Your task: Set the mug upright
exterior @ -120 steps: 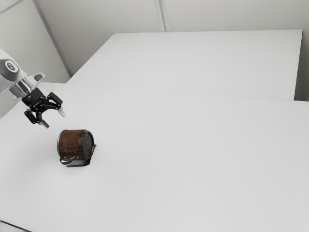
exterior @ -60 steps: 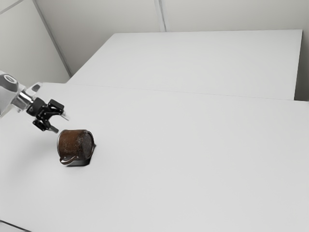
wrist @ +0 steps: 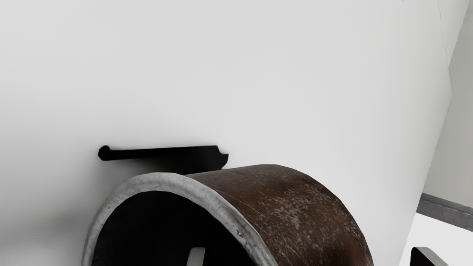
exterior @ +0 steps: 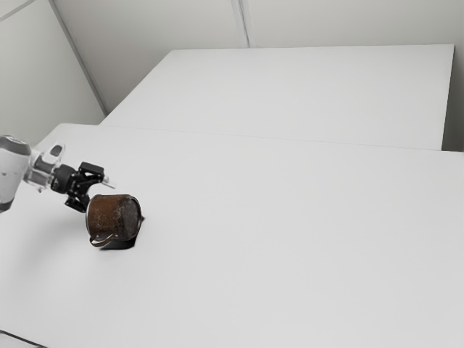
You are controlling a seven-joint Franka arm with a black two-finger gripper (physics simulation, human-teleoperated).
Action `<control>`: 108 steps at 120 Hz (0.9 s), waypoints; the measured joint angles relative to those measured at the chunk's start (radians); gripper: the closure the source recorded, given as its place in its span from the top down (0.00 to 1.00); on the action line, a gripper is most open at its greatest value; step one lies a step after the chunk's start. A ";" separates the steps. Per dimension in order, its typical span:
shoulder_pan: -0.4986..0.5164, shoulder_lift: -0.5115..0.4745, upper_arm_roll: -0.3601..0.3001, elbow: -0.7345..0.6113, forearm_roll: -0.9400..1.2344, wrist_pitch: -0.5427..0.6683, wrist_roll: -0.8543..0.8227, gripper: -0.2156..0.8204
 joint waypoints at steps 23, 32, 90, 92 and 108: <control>0.000 -0.009 0.001 -0.007 -0.045 -0.003 0.027 0.46; 0.000 -0.014 0.001 -0.006 -0.051 -0.004 0.036 0.34; -0.090 -0.077 -0.004 -0.007 -0.011 0.032 0.059 0.08; -0.100 -0.085 -0.004 -0.007 0.001 0.036 0.058 0.08; -0.188 -0.152 -0.008 -0.030 0.135 0.097 0.032 0.07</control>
